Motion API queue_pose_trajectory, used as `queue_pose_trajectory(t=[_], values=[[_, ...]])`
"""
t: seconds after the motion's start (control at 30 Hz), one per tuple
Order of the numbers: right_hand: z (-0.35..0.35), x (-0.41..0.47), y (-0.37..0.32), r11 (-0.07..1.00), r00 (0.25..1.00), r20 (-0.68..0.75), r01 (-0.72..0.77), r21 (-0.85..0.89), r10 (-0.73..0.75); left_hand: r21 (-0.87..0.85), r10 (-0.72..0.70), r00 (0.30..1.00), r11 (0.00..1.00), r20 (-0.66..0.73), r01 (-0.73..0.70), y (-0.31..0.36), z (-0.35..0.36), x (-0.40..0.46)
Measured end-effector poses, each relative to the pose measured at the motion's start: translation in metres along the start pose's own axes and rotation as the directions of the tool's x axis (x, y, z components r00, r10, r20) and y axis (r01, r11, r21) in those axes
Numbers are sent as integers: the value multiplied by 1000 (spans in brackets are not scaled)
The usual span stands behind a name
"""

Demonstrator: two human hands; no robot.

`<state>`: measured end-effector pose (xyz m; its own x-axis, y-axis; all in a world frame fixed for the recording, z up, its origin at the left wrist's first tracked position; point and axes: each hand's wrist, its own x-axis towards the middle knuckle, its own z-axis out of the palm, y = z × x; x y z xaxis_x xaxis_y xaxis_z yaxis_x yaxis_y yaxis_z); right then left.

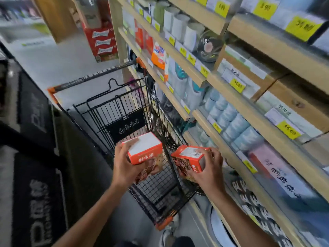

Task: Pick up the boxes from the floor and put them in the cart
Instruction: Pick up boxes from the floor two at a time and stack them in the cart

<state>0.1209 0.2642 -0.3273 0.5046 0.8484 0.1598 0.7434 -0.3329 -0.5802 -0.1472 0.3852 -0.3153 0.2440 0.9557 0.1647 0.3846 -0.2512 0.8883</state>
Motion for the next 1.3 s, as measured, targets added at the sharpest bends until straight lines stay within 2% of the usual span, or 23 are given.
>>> queue_pose_trajectory(t=[0.1,0.33,0.43,0.6,0.73,1.0,1.3], values=[[31,19,32,999,995,97,-35,-36,38,23,-69,997,997,-16,69,-15,22,8],[95,55,72,983,956,294,67,-173,-13,-2,-223,973,975,-60,223,-64,62,23],[122,57,86,966,937,348,66,-249,26,-4,-247,968,969,-39,247,-87,73,29],[173,58,114,922,892,447,229,-311,-71,21,-298,955,955,9,297,-130,89,31],[210,52,141,862,841,540,296,-413,-30,39,-329,943,944,51,327,-163,104,26],[253,36,196,770,776,587,223,-598,231,2,-364,931,931,25,364,-189,129,11],[289,43,207,771,771,596,235,-592,223,-27,-458,888,888,27,459,-209,149,-4]])
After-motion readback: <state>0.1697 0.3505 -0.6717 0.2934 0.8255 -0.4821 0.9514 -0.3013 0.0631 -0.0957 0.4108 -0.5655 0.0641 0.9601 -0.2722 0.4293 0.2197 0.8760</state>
